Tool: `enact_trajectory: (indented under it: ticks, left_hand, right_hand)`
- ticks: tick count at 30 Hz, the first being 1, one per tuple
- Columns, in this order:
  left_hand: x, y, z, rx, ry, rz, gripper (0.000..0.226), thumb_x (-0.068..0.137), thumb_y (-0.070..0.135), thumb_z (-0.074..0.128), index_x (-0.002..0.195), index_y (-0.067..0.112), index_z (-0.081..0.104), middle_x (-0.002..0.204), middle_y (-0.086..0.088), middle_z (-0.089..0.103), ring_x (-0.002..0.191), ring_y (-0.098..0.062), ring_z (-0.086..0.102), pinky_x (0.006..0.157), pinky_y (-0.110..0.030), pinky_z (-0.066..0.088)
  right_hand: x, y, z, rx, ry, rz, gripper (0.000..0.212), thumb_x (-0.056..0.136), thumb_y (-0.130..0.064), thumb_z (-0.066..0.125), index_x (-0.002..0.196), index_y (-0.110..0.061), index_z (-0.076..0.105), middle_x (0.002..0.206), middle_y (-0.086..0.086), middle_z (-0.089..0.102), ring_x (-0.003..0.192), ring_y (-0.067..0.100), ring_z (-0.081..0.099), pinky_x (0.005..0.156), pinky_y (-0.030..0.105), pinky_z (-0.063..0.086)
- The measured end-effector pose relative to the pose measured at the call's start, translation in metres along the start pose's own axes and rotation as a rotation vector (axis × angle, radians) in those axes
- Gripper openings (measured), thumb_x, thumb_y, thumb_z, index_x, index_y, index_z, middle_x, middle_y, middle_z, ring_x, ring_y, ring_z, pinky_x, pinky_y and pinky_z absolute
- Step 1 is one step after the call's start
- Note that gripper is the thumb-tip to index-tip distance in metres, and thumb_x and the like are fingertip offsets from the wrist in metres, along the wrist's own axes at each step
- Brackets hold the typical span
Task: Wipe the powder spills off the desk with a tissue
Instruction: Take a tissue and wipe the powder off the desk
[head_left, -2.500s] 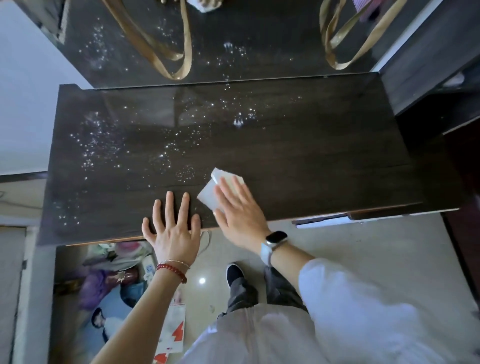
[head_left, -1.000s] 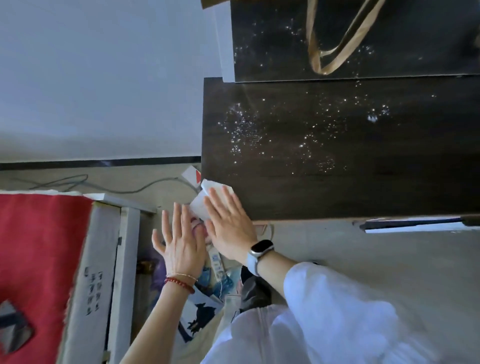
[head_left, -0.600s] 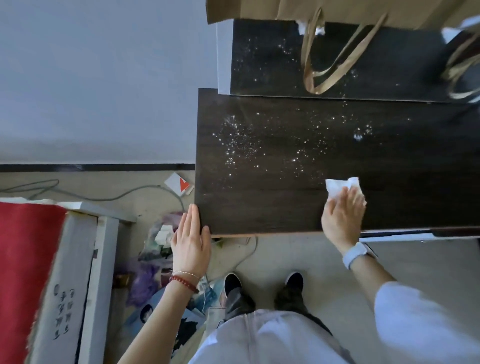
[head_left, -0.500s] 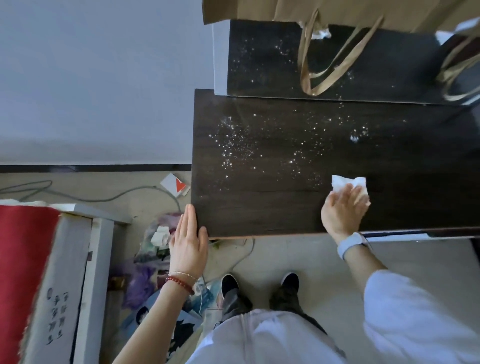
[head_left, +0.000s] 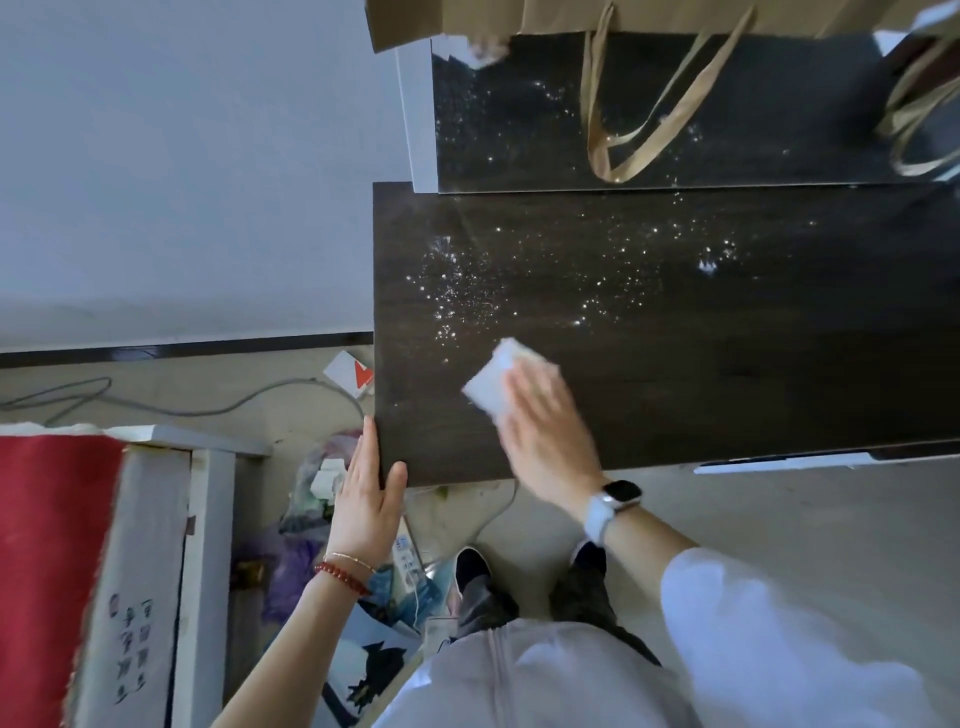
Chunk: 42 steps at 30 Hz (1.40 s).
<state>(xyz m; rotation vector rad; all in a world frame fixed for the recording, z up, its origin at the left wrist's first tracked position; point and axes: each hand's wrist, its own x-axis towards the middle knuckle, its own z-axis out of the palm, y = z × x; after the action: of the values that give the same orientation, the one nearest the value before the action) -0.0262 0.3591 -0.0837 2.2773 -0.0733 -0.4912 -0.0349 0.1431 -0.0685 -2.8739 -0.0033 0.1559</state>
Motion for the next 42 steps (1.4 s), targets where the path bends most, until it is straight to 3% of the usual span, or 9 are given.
enact_trajectory:
  ticks: [4,6,14,17,22,28,33,36,42]
  left_hand:
    - [-0.001,0.001,0.001,-0.020,0.003,-0.010,0.060,0.096,0.027,0.035,0.144,0.025,-0.001,0.150,-0.014,0.026,0.130,-0.033,0.038,0.102,-0.055,0.039]
    - [0.000,0.001,0.001,-0.022,0.018,-0.013,0.059,0.096,0.025,0.035,0.144,0.021,0.002,0.150,-0.014,0.026,0.132,-0.032,0.034,0.105,-0.053,0.036]
    - [0.001,-0.010,-0.014,-0.060,0.072,0.035,0.044,0.095,0.012,0.041,0.139,0.015,0.033,0.144,-0.010,0.037,0.137,-0.022,0.028,0.111,-0.035,0.023]
    - [-0.002,-0.019,-0.024,-0.126,0.171,-0.001,0.037,0.094,0.014,0.045,0.130,0.011,0.047,0.135,-0.009,0.048,0.128,-0.018,0.039,0.104,-0.029,0.027]
    - [0.002,-0.019,-0.027,-0.226,0.248,-0.116,0.034,0.095,0.015,0.043,0.129,0.011,0.048,0.134,-0.010,0.051,0.123,-0.020,0.045,0.102,-0.031,0.033]
    - [0.002,-0.007,-0.021,-0.329,0.204,-0.100,0.042,0.094,0.029,0.038,0.131,0.011,0.046,0.126,-0.002,0.054,0.115,-0.009,0.046,0.099,-0.027,0.034]
    - [-0.001,-0.014,-0.023,-0.365,0.307,-0.194,0.034,0.098,0.019,0.035,0.128,0.012,0.048,0.131,-0.010,0.053,0.122,-0.021,0.048,0.105,-0.038,0.037]
    - [-0.001,-0.010,-0.022,-0.152,0.343,-0.109,0.034,0.095,0.015,0.040,0.128,0.009,0.048,0.133,-0.013,0.049,0.122,-0.027,0.047,0.102,-0.037,0.036]
    - [0.004,0.026,0.000,-0.040,0.198,0.071,0.048,0.095,0.021,0.038,0.141,0.012,0.028,0.151,-0.007,0.027,0.133,-0.023,0.034,0.100,-0.027,0.028]
  right_hand:
    - [0.007,0.055,-0.020,-0.006,0.079,0.473,0.050,0.098,-0.021,0.028,0.142,0.002,0.018,0.152,0.024,0.015,0.141,0.039,0.011,0.116,0.047,0.006]
    - [0.025,0.048,-0.021,0.036,0.080,0.553,0.052,0.098,-0.023,0.029,0.143,0.000,0.016,0.153,0.022,0.012,0.141,0.040,0.008,0.115,0.047,0.004]
    - [0.099,-0.041,0.000,-0.030,-0.009,0.036,0.051,0.098,-0.030,0.026,0.143,-0.007,0.018,0.156,0.014,0.010,0.141,0.037,0.006,0.117,0.046,0.001]
    - [0.055,-0.069,0.014,0.034,-0.088,-0.220,0.051,0.097,-0.029,0.026,0.144,-0.009,0.020,0.156,0.011,0.012,0.143,0.035,0.002,0.118,0.046,-0.002]
    - [-0.016,-0.071,0.017,-0.050,-0.161,-0.475,0.050,0.094,-0.033,0.027,0.138,-0.012,0.037,0.149,0.009,0.032,0.140,0.032,0.023,0.113,0.053,0.010]
    - [0.072,-0.059,0.001,0.002,-0.094,-0.112,0.047,0.098,-0.026,0.028,0.142,-0.012,0.024,0.155,0.011,0.015,0.142,0.037,0.007,0.116,0.043,-0.001]
    - [0.015,-0.083,0.013,0.033,-0.117,-0.356,0.046,0.095,-0.026,0.034,0.138,-0.009,0.035,0.151,0.012,0.028,0.140,0.039,0.016,0.117,0.051,0.005]
    - [-0.025,-0.064,0.013,-0.051,-0.122,-0.426,0.046,0.092,-0.027,0.033,0.135,-0.013,0.042,0.146,0.008,0.039,0.137,0.033,0.029,0.112,0.051,0.017]
    - [-0.041,0.012,-0.005,-0.069,-0.056,-0.094,0.047,0.093,-0.023,0.035,0.138,-0.012,0.037,0.147,0.016,0.035,0.136,0.041,0.027,0.111,0.053,0.022]
